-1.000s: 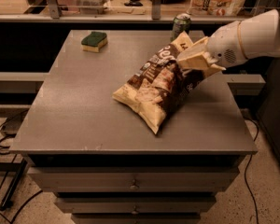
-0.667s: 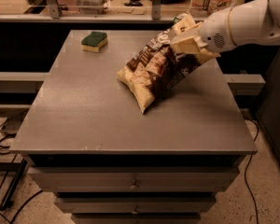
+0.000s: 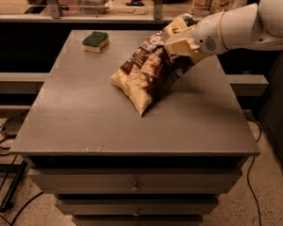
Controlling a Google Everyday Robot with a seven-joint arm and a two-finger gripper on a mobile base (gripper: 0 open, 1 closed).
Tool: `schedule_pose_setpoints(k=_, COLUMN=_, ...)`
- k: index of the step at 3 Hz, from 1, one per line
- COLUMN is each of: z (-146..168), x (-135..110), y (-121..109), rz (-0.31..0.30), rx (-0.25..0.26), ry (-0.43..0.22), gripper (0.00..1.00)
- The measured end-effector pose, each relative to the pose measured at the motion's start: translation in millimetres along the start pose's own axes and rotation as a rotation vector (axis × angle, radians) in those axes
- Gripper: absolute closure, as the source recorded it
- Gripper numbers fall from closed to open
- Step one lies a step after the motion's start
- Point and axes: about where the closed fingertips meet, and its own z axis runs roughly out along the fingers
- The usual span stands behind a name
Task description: Move brown chip bag near sponge
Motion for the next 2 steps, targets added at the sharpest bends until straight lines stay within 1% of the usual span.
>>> schedule_pose_setpoints(k=1, z=60.6, x=-30.1, y=-5.0, rz=0.022, rx=-0.029, ry=-0.078, gripper=1.00)
schedule_pose_setpoints(k=2, z=99.9, x=-50.8, y=-9.1, rz=0.048, rx=-0.050, ry=-0.115, gripper=1.00)
